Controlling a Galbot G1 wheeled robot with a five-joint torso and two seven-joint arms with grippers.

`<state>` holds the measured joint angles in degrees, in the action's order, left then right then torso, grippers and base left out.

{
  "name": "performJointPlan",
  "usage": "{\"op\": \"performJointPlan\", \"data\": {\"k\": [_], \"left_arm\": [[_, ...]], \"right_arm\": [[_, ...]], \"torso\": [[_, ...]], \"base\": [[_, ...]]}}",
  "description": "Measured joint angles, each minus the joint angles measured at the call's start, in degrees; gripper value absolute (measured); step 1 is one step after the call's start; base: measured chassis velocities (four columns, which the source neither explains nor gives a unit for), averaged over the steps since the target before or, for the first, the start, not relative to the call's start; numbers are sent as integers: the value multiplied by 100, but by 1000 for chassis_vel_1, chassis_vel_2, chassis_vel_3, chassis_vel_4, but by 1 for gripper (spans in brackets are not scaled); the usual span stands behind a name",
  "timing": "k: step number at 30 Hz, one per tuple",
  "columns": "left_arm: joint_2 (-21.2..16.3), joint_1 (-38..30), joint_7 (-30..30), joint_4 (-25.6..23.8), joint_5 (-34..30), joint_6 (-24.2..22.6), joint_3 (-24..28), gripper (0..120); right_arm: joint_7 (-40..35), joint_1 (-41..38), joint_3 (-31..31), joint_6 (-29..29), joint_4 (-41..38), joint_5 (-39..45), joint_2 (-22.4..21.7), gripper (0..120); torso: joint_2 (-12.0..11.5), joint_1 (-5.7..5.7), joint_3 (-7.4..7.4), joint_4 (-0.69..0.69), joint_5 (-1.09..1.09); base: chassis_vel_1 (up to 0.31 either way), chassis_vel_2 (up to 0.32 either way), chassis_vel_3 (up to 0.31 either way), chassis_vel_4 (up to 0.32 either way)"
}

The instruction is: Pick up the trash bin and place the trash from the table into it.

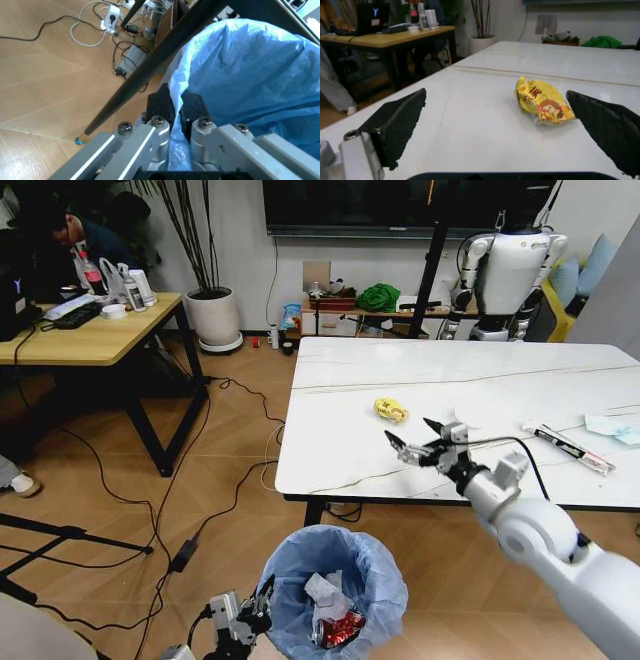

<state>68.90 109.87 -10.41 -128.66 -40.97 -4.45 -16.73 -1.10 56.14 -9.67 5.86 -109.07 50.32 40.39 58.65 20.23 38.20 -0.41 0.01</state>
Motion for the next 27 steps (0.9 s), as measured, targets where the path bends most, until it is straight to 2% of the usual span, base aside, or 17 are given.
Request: {"op": "performJointPlan", "data": {"k": [3,7,16,27], "left_arm": [[4,31,33,0,37,11,-5,0],[-38,-2,34,15,23,12,-26,0],[-43,-3,37,53,18,15,-39,0],[-35,35,42,15,8,18,-130,0]], "right_arm": [[1,-311,253,22,313,17,50,100],[-58,-428,286,99,520,-9,57,100],[-181,-673,413,218,760,-87,57,99],[-195,-1465,1111,244,1152,-94,194,100]], "torso": [[0,0,0,1,-1],[1,-1,-1,-3,-3],[1,-1,-1,-1,-1],[1,-2,-1,-1,-4]], "base": [[0,0,0,0],[0,0,0,0],[0,0,0,0],[0,0,0,0]]}}
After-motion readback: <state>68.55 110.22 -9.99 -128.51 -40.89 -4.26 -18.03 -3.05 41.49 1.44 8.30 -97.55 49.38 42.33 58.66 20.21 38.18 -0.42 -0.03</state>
